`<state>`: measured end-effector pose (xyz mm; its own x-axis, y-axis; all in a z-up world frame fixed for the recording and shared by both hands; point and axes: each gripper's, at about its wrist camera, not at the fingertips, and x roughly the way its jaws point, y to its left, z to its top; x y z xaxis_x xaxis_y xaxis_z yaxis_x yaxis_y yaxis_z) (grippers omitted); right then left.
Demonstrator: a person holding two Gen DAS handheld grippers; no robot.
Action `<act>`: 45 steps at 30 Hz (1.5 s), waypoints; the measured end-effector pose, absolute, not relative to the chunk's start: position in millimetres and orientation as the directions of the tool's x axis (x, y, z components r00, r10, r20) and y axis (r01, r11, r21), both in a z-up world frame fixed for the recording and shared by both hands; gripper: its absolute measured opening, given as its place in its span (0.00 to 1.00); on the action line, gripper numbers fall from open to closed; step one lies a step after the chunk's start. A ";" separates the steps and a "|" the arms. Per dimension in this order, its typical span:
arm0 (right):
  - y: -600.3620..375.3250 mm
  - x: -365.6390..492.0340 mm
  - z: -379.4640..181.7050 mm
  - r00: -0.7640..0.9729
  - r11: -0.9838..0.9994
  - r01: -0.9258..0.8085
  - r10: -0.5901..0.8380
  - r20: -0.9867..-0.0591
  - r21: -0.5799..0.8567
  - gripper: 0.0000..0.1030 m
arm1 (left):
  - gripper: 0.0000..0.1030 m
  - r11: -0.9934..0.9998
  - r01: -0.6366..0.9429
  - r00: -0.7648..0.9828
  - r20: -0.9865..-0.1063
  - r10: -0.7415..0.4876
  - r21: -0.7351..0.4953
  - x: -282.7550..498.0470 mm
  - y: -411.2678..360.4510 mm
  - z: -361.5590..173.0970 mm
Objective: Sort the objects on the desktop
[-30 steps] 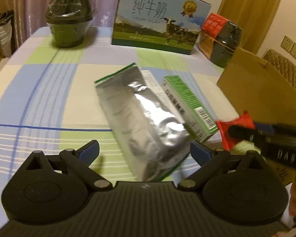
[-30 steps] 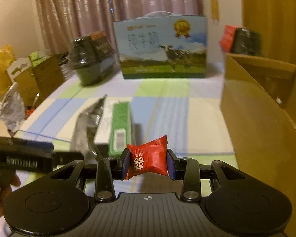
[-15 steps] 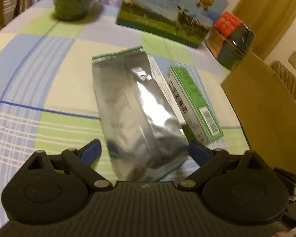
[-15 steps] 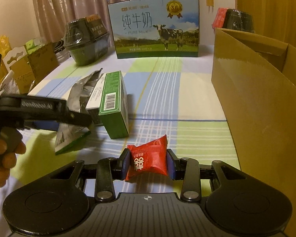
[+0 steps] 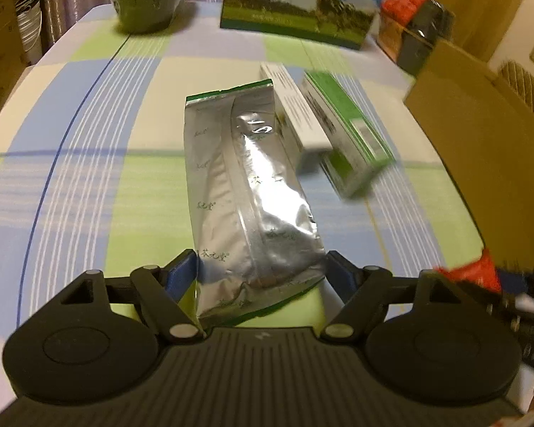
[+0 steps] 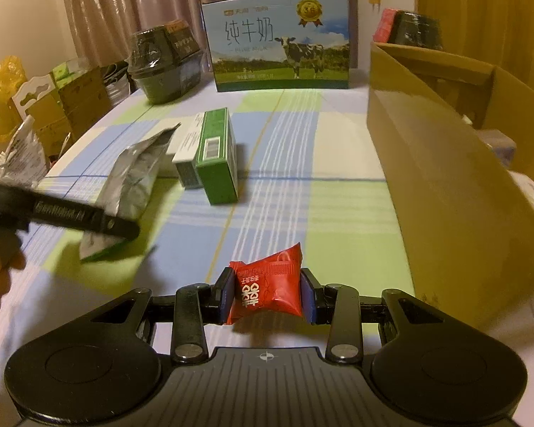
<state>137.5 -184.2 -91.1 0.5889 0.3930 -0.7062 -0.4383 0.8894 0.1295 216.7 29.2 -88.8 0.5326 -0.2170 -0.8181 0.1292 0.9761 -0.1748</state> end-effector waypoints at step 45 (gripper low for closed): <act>-176.8 105.4 -117.4 0.615 0.934 -0.359 0.241 -0.750 0.006 0.53 | 0.90 0.936 0.346 0.377 -0.905 -0.198 -0.060 203.0 -19.2 -74.4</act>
<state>105.4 -176.8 -117.4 0.6154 0.2413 -0.7504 -0.3585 0.9335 0.0061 203.0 -19.2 -74.4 0.3775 -0.1980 -0.9046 0.3462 0.9362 -0.0604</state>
